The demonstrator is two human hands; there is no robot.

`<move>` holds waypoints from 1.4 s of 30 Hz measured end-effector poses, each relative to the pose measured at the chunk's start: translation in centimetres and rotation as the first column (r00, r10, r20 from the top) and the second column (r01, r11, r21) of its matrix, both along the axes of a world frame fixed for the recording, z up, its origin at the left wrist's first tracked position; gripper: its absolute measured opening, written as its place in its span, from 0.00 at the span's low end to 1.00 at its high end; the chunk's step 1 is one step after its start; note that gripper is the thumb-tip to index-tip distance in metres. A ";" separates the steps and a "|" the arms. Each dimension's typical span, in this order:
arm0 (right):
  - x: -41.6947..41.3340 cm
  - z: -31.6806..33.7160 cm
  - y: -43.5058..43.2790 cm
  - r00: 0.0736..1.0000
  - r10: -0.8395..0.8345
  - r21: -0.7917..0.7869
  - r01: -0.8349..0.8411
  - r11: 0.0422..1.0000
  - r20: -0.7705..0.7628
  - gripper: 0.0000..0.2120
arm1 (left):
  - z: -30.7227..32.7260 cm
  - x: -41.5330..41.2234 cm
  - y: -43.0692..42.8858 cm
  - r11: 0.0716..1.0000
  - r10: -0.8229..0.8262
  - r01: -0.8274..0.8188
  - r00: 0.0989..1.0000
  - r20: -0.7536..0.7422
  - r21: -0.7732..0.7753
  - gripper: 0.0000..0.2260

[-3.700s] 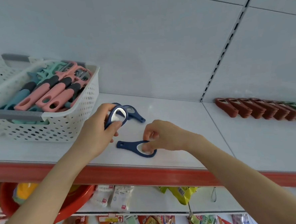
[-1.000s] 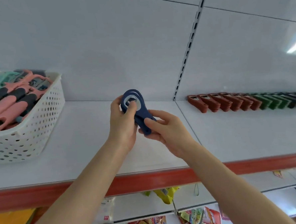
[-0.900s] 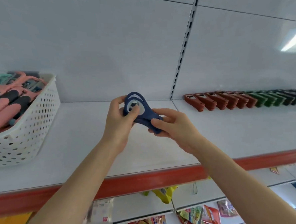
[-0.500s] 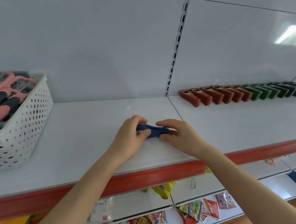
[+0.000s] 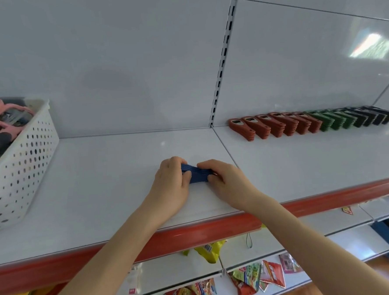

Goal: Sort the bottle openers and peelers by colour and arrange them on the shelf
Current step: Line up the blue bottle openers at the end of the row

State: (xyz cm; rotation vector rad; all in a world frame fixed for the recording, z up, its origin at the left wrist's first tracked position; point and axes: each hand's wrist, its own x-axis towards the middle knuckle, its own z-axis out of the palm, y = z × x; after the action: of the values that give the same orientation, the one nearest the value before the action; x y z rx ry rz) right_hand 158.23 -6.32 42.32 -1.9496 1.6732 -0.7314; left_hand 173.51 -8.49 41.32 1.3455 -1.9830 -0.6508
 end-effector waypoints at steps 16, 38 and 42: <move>-1.5 4.0 -0.1 0.876 0.011 0.191 -0.118 0.974 0.483 0.11 | 3.9 1.3 -1.7 0.981 0.084 -0.024 0.947 -0.310 0.193 0.07; -0.2 5.3 1.3 0.920 -0.103 0.048 0.092 0.995 0.379 0.06 | 6.1 -1.3 -1.4 0.829 0.422 0.258 0.294 -0.857 0.497 0.10; 1.0 4.7 2.2 0.995 0.015 -0.244 0.011 0.970 0.102 0.09 | 6.0 -1.8 -1.5 0.824 0.400 0.283 0.320 -0.859 0.490 0.09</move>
State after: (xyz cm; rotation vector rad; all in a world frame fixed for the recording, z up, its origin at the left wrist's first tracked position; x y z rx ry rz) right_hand 159.21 -4.10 47.06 -2.0366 1.5810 -1.0635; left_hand 171.76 -9.97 47.30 0.8743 -0.6923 -1.6514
